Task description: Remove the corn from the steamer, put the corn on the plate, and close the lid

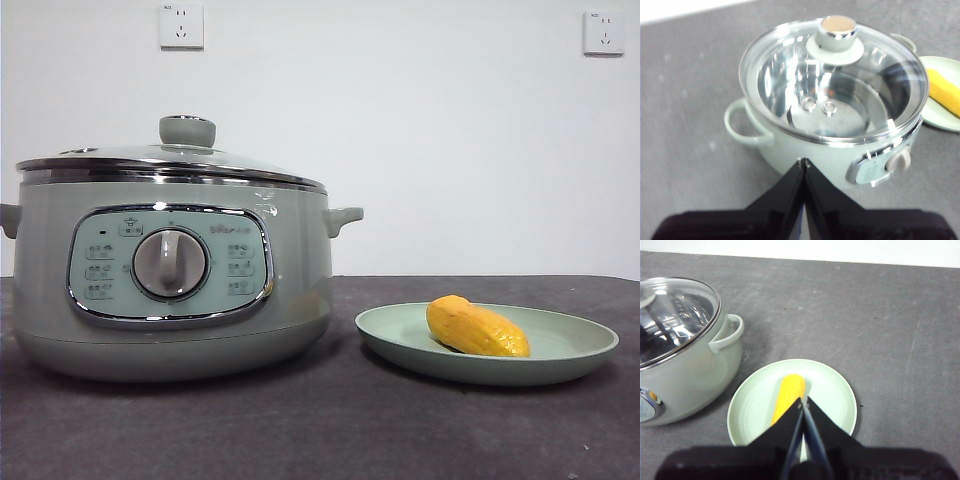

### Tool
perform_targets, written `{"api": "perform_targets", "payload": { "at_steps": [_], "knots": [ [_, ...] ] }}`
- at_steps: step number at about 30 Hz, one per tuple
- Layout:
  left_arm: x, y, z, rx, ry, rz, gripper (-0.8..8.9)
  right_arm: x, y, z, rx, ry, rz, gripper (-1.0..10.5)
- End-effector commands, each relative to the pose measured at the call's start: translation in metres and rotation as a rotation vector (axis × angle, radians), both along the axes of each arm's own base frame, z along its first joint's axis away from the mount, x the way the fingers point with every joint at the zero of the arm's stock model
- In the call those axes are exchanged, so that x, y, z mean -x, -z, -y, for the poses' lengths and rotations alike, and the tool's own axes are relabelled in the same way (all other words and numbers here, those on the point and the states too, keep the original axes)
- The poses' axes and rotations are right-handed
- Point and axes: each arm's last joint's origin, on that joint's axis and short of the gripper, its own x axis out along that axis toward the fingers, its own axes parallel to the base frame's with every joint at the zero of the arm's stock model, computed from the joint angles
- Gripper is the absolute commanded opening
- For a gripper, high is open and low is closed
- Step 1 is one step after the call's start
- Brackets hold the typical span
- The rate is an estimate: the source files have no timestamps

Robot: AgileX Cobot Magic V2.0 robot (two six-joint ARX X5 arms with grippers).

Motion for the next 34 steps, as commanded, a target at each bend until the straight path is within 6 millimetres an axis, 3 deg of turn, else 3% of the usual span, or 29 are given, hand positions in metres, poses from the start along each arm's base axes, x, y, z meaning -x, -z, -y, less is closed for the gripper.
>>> {"api": "perform_targets", "payload": {
  "at_steps": [1,3,5,12,18,21,34],
  "knots": [
    [0.005,-0.009,-0.007,0.000,-0.009,0.216,-0.03,0.000,0.003,0.000,0.007,0.001,-0.007,0.0],
    [0.005,-0.008,-0.012,0.042,-0.046,0.370,-0.03,0.000,0.003,0.000,0.007,0.001,-0.007,0.0],
    [0.000,0.008,-0.015,0.051,-0.088,0.430,-0.03,0.000,0.003,0.000,0.007,0.000,-0.008,0.0],
    [-0.019,0.091,-0.021,0.004,-0.169,0.314,-0.03,0.000,0.003,0.000,0.007,0.001,-0.007,0.0],
    [-0.022,0.137,-0.024,0.019,-0.216,0.253,-0.03,0.000,0.003,0.000,0.007,0.000,-0.007,0.0],
    [-0.024,0.148,-0.024,0.022,-0.225,0.223,-0.03,0.000,0.003,0.000,0.007,0.001,-0.007,0.0],
    [-0.024,0.148,-0.024,0.024,-0.227,0.230,-0.03,0.000,0.003,0.000,0.007,0.001,-0.008,0.0]
  ]
}}
